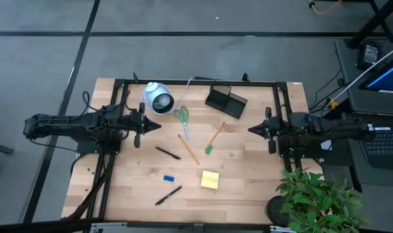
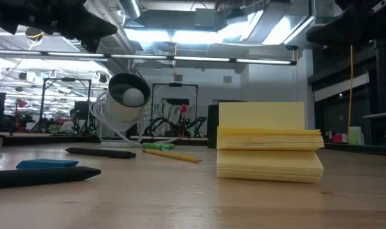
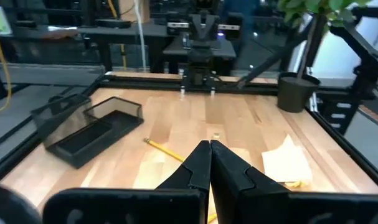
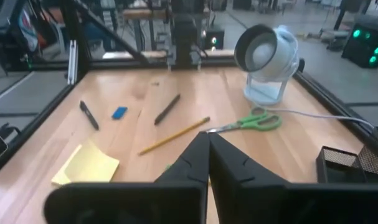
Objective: Pick and place office supplies into organizer
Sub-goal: Put the top brown binder clip into the desk organizer
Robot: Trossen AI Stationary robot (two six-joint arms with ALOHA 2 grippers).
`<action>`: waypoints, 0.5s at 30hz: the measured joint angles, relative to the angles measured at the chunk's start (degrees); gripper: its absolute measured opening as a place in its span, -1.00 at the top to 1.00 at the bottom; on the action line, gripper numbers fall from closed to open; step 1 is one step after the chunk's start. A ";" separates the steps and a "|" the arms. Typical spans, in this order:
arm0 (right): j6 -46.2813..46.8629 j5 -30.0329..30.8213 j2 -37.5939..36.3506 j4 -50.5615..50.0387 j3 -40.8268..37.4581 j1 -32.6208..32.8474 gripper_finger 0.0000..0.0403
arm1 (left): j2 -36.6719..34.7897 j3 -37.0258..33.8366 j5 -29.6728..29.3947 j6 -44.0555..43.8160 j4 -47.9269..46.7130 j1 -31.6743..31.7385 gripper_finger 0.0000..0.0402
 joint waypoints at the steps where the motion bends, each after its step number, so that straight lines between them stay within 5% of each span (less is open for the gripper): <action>1: 0.24 -0.41 1.27 -0.28 0.59 0.00 0.98 | 0.59 0.48 -0.02 0.30 -0.81 -0.65 0.99; 15: 0.90 -3.98 18.04 -9.02 9.79 0.02 0.97 | 7.48 2.27 -11.19 0.23 -1.70 -11.93 0.99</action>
